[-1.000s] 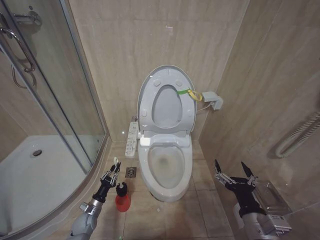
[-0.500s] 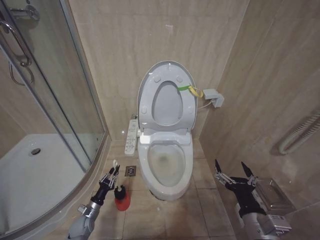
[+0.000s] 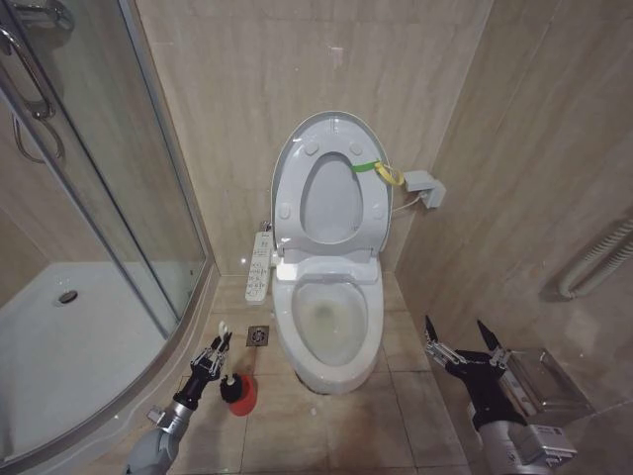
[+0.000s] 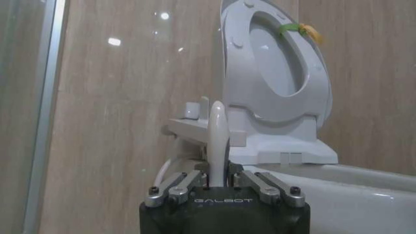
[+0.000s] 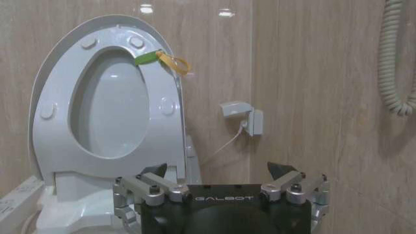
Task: Open the toilet lid, clean the toilet bowl with a toilet brush, close the toilet lid, and flush.
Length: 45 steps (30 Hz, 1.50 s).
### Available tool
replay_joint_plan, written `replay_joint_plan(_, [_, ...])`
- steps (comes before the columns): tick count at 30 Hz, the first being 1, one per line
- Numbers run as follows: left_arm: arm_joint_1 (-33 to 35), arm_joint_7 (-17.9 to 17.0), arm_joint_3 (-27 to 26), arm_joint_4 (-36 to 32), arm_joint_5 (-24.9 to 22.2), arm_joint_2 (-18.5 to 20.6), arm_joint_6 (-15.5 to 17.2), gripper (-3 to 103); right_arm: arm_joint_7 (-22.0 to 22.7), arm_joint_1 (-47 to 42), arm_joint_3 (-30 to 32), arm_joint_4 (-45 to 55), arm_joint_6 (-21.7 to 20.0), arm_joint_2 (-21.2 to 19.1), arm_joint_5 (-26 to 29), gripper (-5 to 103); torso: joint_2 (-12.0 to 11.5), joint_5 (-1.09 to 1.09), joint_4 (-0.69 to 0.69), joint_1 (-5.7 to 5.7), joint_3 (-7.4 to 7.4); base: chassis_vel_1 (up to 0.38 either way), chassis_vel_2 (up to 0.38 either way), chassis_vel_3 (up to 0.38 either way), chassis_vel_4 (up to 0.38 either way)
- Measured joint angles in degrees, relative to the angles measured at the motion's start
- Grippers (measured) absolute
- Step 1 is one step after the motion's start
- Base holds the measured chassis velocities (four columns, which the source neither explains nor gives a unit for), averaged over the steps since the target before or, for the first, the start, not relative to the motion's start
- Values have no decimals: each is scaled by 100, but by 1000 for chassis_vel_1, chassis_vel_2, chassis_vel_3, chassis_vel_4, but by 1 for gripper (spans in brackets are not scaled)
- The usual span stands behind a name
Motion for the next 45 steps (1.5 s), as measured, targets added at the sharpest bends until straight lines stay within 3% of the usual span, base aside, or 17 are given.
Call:
replay_joint_plan(28, [-641,334,269,612,-5,-12,-4,18,0,0,0,0,0,0,0,100,-691,0,0,-270,-420,0,0,0,0])
replay_joint_plan(45, [-643,467,280,761,-97,-19,-4,18,0,0,0,0,0,0,0,100,-1044,0,-1,-405,-640,0,0,0,0])
